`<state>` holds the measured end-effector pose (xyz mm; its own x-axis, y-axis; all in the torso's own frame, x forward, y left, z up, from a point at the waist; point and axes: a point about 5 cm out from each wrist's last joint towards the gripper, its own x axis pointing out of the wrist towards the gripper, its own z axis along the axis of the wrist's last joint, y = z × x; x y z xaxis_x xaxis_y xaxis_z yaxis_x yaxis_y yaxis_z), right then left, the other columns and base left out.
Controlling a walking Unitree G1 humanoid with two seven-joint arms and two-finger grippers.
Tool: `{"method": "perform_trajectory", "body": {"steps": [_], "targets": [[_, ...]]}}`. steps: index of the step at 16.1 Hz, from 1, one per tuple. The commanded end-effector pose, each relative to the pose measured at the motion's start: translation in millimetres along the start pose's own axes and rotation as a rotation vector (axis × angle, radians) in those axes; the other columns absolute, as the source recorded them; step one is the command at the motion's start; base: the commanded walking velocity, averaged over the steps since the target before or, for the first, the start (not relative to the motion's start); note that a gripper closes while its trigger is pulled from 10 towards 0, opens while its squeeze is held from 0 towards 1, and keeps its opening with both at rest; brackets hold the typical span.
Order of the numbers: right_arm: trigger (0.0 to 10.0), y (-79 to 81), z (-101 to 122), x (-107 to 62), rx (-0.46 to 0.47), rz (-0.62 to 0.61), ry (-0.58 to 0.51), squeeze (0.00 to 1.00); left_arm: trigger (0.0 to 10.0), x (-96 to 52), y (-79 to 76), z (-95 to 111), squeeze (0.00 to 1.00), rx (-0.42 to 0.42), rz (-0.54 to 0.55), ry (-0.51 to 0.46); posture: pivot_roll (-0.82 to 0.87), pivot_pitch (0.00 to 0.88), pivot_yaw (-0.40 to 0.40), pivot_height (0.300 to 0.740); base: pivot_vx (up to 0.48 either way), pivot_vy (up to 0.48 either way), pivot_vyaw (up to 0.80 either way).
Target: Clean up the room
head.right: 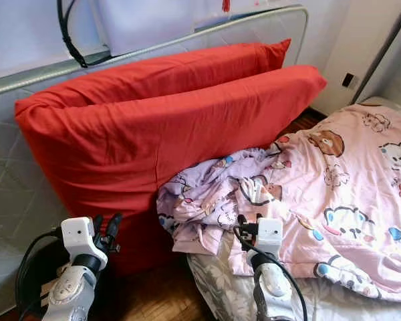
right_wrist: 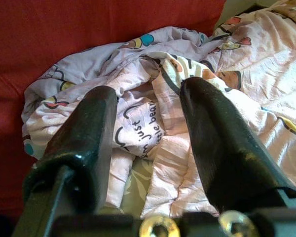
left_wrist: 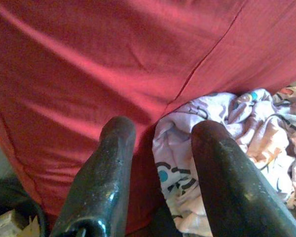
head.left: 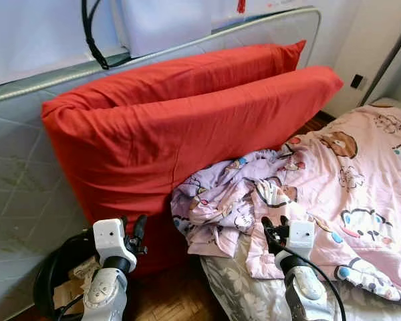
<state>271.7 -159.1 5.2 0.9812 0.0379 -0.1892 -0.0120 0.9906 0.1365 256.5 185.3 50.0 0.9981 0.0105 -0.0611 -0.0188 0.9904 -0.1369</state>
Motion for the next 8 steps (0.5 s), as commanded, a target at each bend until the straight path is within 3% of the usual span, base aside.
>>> {"method": "perform_trajectory", "body": {"steps": [1, 5, 8], "targets": [[10.0, 1.3, 1.1, 0.1, 0.002, -0.001, -0.004, 0.0, 10.0, -1.1, -1.0, 0.4, 0.0, -0.007, -0.007, 0.007, 0.02, 0.074, 0.002, 0.74, 0.0, 0.0, 0.0], [10.0, -0.8, 0.4, -1.0, 0.013, -0.022, -0.003, 0.0, 10.0, -1.1, -1.6, 0.1, 0.0, -0.009, -0.006, 0.013, 0.02, 0.071, 0.002, 0.74, 0.0, 0.355, 0.0], [10.0, -2.7, 0.4, -0.2, 0.027, -0.035, 0.005, 0.0, 10.0, -0.9, -1.6, 0.8, 0.0, 0.0, -0.009, 0.011, 0.02, 0.071, 0.003, 0.74, 0.0, 0.0, 0.0]]}}
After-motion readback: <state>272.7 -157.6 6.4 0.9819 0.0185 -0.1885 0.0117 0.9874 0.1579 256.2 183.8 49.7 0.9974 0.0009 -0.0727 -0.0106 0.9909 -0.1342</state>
